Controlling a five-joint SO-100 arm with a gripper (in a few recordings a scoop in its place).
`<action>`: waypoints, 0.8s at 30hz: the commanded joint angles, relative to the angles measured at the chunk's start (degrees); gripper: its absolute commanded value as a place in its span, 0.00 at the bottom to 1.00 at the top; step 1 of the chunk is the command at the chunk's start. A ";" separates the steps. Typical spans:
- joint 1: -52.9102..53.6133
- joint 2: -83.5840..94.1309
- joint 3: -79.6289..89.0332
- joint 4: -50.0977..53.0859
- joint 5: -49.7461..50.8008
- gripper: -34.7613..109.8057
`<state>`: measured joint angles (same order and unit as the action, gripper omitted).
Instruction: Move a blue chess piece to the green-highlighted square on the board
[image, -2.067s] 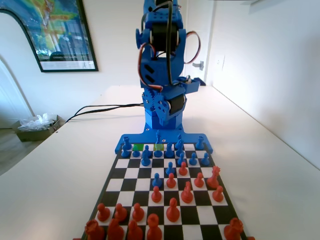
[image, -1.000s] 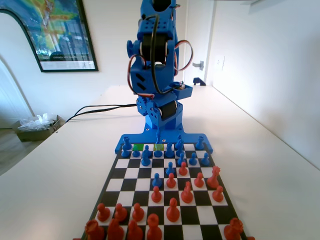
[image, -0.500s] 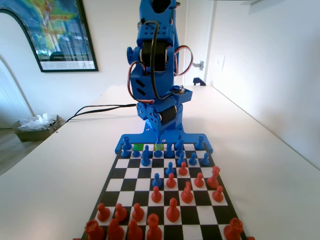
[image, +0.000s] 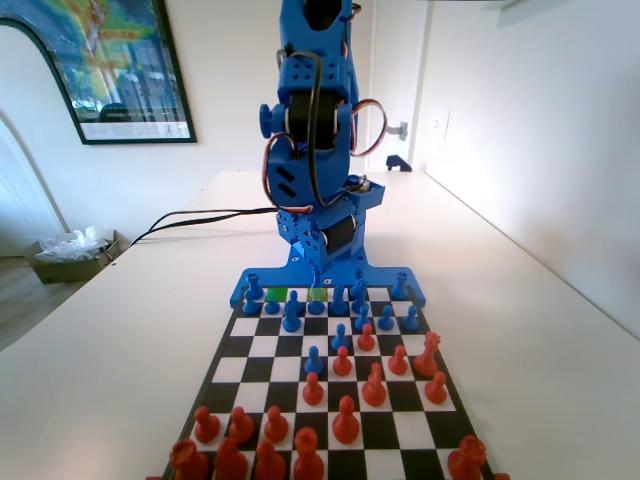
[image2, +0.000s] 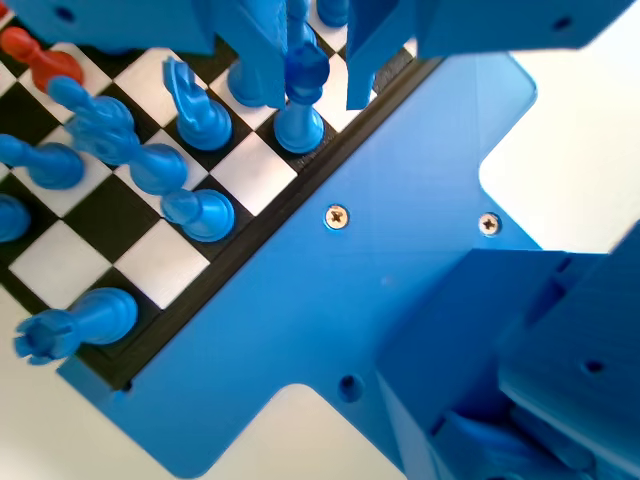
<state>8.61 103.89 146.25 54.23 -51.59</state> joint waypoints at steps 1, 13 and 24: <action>0.97 0.70 -0.09 0.00 -1.23 0.30; 0.26 0.70 0.26 -1.32 -1.05 0.30; -0.35 0.70 1.58 -2.20 -1.93 0.25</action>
<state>7.91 103.89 147.22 52.21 -52.73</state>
